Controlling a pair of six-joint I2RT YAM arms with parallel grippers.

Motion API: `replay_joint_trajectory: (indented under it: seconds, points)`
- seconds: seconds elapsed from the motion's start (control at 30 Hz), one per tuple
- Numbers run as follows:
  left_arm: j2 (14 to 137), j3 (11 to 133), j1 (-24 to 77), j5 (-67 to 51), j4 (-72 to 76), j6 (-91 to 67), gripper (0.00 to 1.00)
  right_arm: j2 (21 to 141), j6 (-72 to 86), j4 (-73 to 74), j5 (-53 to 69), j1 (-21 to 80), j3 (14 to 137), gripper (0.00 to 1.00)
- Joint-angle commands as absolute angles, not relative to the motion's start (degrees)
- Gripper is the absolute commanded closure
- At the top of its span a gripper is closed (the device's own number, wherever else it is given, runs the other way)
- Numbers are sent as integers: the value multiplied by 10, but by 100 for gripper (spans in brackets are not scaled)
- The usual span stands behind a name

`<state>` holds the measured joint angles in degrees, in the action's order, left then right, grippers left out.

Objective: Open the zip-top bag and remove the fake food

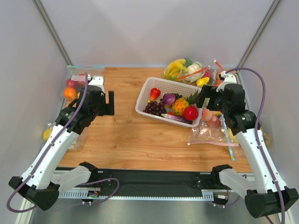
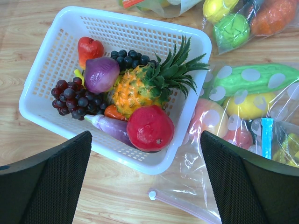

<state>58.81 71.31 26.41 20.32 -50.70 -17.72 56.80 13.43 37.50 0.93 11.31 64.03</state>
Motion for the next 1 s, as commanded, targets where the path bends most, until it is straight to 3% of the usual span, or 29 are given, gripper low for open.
replay_joint_trajectory:
  seconds: [0.0, 0.13, 0.33, 0.53, 0.67, 0.97]
  points:
    - [589, 730, 262, 246, -522, -194, 7, 556, 128, 378, 1, 110, 655, 0]
    - [579, 688, 252, 295, -505, -234, 1, 558, 132, 375, 2, 111, 655, 0]
    - [584, 593, 81, 226, -472, -322, 1, 567, 136, 367, 26, 111, 659, 0]
    - [573, 546, 43, 387, -482, -401, 1, 576, 131, 362, 41, 111, 665, 0]
    - [589, 540, 33, 459, -566, -503, 1, 579, 134, 353, 59, 110, 665, 0]
    - [577, 442, -56, 381, -530, -550, 1, 595, 130, 354, 80, 110, 679, 0]
